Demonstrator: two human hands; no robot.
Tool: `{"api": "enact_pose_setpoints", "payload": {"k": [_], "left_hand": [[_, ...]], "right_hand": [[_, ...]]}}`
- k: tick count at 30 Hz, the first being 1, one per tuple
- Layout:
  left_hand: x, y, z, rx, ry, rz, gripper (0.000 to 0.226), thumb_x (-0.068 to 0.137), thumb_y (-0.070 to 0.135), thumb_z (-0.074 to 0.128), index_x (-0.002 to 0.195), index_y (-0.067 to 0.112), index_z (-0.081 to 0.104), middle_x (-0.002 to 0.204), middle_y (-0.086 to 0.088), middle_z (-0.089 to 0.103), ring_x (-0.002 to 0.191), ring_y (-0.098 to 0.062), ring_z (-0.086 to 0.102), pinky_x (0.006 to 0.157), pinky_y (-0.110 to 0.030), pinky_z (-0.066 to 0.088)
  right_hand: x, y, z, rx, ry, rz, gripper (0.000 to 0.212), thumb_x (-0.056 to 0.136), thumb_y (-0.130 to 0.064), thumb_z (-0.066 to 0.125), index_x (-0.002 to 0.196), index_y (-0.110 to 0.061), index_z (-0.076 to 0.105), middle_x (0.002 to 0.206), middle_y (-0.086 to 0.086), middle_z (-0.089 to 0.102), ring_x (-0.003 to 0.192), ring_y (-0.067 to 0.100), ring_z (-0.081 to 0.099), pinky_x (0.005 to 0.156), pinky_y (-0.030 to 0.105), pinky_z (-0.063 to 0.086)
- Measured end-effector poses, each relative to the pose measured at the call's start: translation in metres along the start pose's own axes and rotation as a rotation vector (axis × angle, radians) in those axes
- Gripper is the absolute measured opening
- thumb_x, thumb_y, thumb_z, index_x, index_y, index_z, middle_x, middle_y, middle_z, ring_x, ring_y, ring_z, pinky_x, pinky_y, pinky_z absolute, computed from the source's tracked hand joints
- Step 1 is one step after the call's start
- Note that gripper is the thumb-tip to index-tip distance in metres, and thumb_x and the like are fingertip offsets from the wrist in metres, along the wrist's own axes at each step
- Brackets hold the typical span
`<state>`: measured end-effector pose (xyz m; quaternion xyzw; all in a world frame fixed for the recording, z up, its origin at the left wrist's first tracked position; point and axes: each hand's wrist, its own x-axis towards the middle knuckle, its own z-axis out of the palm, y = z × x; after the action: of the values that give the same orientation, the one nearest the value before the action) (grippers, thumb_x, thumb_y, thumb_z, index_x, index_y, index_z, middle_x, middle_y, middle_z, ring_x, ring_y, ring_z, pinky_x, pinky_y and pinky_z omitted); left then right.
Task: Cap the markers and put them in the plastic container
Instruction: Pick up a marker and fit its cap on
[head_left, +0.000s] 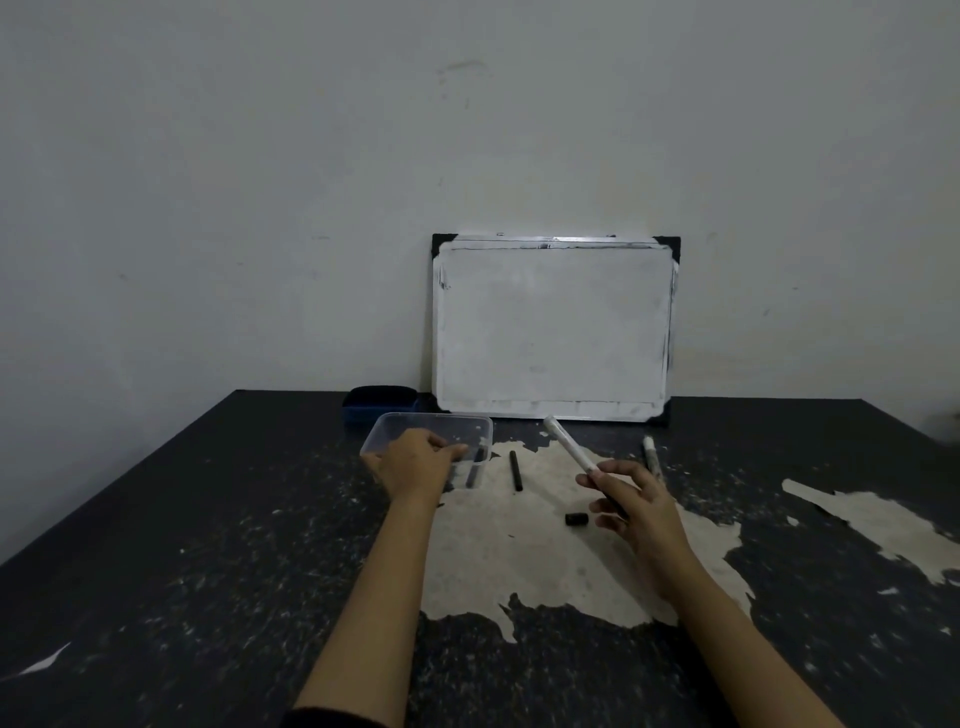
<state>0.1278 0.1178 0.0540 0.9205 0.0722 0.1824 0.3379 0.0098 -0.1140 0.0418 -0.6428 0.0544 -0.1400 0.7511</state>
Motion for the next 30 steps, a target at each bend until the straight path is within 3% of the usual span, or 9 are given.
{"api": "enact_pose_setpoints", "payload": {"k": [3, 6, 8, 13, 19, 23, 25, 27, 30], "left_hand": [[-0.001, 0.005, -0.001, -0.144, 0.056, 0.035, 0.027, 0.083, 0.048, 0.066, 0.094, 0.025, 0.074, 0.091, 0.005, 0.074, 0.087, -0.013, 0.063, 0.1, -0.044, 0.037], [-0.014, 0.022, -0.009, -0.414, 0.0, 0.146, 0.029, 0.087, 0.043, 0.063, 0.099, 0.019, 0.073, 0.095, 0.002, 0.073, 0.085, -0.011, 0.064, 0.082, -0.031, 0.052], [-0.03, 0.038, -0.012, -0.523, -0.143, 0.178, 0.035, 0.087, 0.048, 0.061, 0.095, 0.017, 0.074, 0.092, 0.004, 0.073, 0.081, -0.008, 0.064, 0.07, -0.02, 0.049], [-0.064, 0.051, 0.002, -0.611, -0.301, 0.154, 0.041, 0.083, 0.057, 0.061, 0.086, 0.02, 0.077, 0.08, 0.007, 0.074, 0.078, -0.009, 0.066, 0.066, -0.021, 0.047], [-0.06, 0.039, 0.001, -0.762, -0.212, 0.054, 0.031, 0.082, 0.042, 0.07, 0.094, 0.014, 0.076, 0.085, 0.001, 0.074, 0.08, -0.012, 0.066, 0.065, -0.021, 0.047], [-0.052, 0.028, -0.011, -0.822, -0.062, 0.018, 0.024, 0.086, 0.038, 0.067, 0.095, 0.015, 0.071, 0.08, 0.008, 0.069, 0.076, -0.004, 0.064, 0.063, -0.016, 0.049], [-0.051, 0.024, -0.014, -0.825, -0.005, 0.029, 0.019, 0.087, 0.036, 0.065, 0.093, 0.019, 0.07, 0.078, 0.009, 0.068, 0.074, -0.003, 0.064, 0.062, -0.015, 0.049], [-0.051, 0.021, -0.015, -0.817, 0.012, 0.053, 0.016, 0.089, 0.036, 0.064, 0.092, 0.021, 0.068, 0.08, 0.007, 0.068, 0.075, -0.004, 0.065, 0.061, -0.015, 0.05], [-0.05, 0.018, -0.015, -0.812, 0.005, 0.07, 0.015, 0.09, 0.036, 0.062, 0.093, 0.023, 0.068, 0.081, 0.009, 0.068, 0.077, -0.006, 0.066, 0.062, -0.015, 0.05]], "right_hand": [[-0.001, 0.0, 0.001, -0.009, 0.005, -0.005, 0.025, 0.091, -0.016, 0.066, 0.114, -0.005, 0.063, 0.097, 0.005, 0.079, 0.073, 0.017, 0.067, 0.062, 0.025, 0.054], [-0.002, -0.001, 0.002, -0.019, -0.01, -0.008, 0.025, 0.092, -0.017, 0.065, 0.114, -0.005, 0.063, 0.098, 0.005, 0.079, 0.072, 0.016, 0.067, 0.062, 0.025, 0.054], [-0.003, -0.001, 0.005, -0.025, -0.024, -0.007, 0.025, 0.092, -0.019, 0.065, 0.113, -0.006, 0.063, 0.098, 0.005, 0.079, 0.071, 0.016, 0.067, 0.061, 0.025, 0.054], [-0.007, 0.0, 0.014, -0.116, -0.069, -0.037, 0.024, 0.092, -0.023, 0.066, 0.11, -0.008, 0.062, 0.099, 0.003, 0.079, 0.071, 0.018, 0.066, 0.059, 0.023, 0.051], [-0.01, 0.004, 0.026, -0.233, -0.173, -0.133, 0.021, 0.087, -0.021, 0.073, 0.104, -0.009, 0.069, 0.091, 0.006, 0.079, 0.075, 0.014, 0.072, 0.064, 0.022, 0.056], [0.013, 0.012, 0.034, -0.575, -0.018, -0.29, 0.005, 0.086, -0.024, 0.075, 0.09, -0.02, 0.075, 0.086, -0.009, 0.075, 0.078, 0.001, 0.068, 0.062, 0.012, 0.053], [0.029, 0.019, 0.043, -0.683, 0.038, -0.333, 0.004, 0.085, -0.019, 0.073, 0.088, -0.017, 0.076, 0.086, -0.008, 0.073, 0.076, 0.0, 0.065, 0.062, 0.009, 0.049], [0.044, 0.026, 0.055, -0.765, 0.079, -0.324, 0.006, 0.084, -0.018, 0.072, 0.088, -0.015, 0.075, 0.085, -0.002, 0.073, 0.077, 0.004, 0.065, 0.066, 0.014, 0.051], [0.058, 0.033, 0.071, -0.901, 0.105, -0.24, 0.015, 0.082, -0.027, 0.073, 0.088, -0.014, 0.075, 0.083, 0.003, 0.073, 0.076, 0.015, 0.066, 0.071, 0.033, 0.057]]}}
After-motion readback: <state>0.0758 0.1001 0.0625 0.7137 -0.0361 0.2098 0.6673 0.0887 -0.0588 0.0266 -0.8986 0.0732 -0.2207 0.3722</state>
